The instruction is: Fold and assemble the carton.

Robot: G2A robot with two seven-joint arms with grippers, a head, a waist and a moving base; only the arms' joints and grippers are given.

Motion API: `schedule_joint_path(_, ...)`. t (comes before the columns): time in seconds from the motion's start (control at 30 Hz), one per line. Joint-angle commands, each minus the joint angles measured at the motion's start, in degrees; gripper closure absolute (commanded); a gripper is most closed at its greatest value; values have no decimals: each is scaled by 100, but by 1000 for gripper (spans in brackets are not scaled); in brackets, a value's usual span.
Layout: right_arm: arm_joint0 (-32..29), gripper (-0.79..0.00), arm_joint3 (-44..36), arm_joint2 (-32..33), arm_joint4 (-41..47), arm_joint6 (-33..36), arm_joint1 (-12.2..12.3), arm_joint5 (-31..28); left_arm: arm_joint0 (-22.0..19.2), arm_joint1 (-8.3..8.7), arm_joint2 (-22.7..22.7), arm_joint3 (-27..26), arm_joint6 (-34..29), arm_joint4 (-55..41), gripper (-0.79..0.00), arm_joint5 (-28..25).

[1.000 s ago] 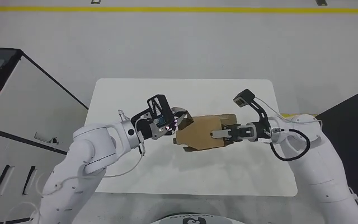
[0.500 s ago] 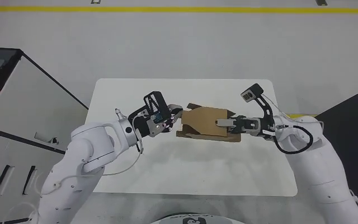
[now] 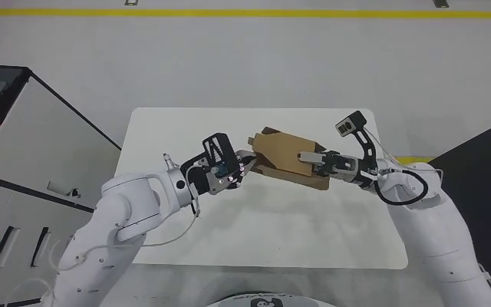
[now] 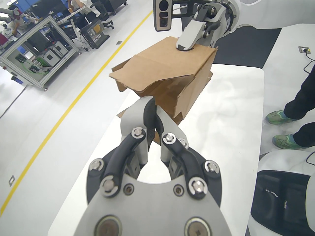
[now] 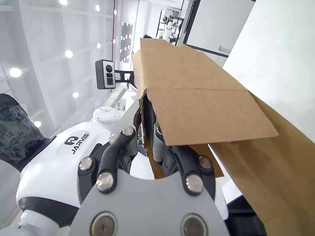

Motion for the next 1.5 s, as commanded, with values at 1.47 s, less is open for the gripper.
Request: schedule_joint_path(1.47,-212,0,1,261,-20,-269,-43,-12,-68,16,347,-154,-150,431,0,288)
